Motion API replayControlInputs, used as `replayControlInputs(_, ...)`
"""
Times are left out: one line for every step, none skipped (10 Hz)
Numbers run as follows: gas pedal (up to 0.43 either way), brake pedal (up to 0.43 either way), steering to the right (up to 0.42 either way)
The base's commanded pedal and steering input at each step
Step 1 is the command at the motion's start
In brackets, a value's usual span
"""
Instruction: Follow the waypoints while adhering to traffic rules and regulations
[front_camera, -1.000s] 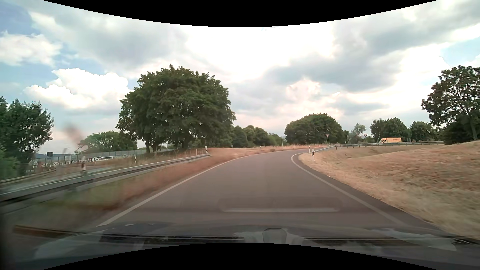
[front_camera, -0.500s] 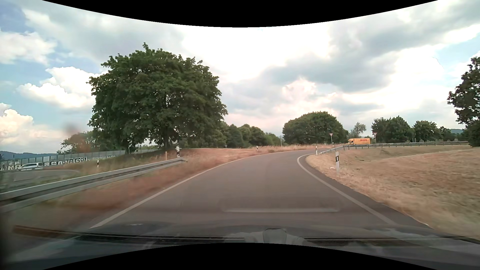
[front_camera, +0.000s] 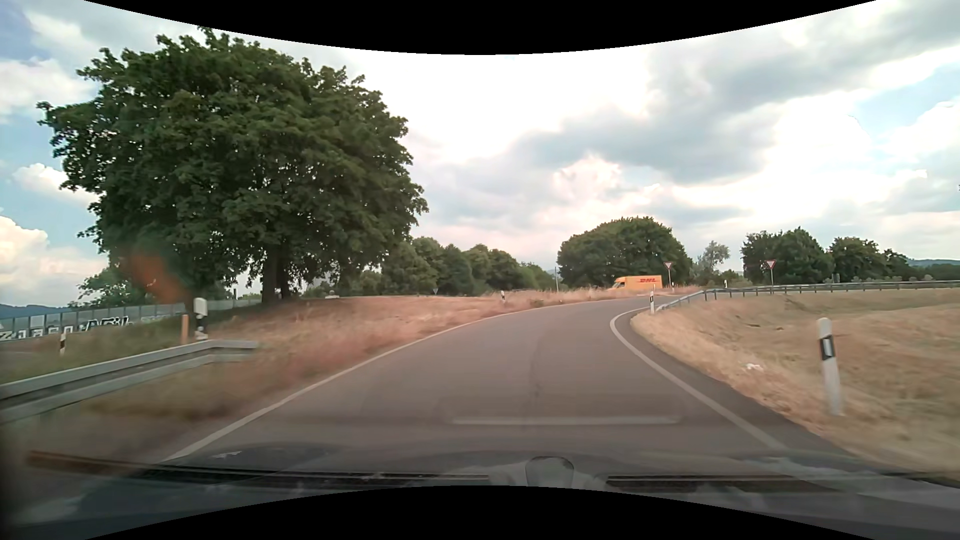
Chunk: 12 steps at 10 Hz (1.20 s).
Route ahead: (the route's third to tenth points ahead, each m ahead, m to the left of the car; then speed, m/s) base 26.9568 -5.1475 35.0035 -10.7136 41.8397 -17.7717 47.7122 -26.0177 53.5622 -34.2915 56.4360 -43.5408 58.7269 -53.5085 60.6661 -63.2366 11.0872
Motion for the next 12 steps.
replayControlInputs(0.098,0.000,0.019)
replayControlInputs(0.098,0.000,0.024)
replayControlInputs(0.098,0.000,0.032)
replayControlInputs(0.087,0.000,0.043)
replayControlInputs(0.087,0.000,0.057)
replayControlInputs(0.079,0.000,0.067)
replayControlInputs(0.079,0.000,0.072)
replayControlInputs(0.079,0.000,0.075)
replayControlInputs(0.079,0.000,0.081)
replayControlInputs(0.079,0.000,0.086)
replayControlInputs(0.079,0.000,0.089)
replayControlInputs(0.079,0.000,0.090)
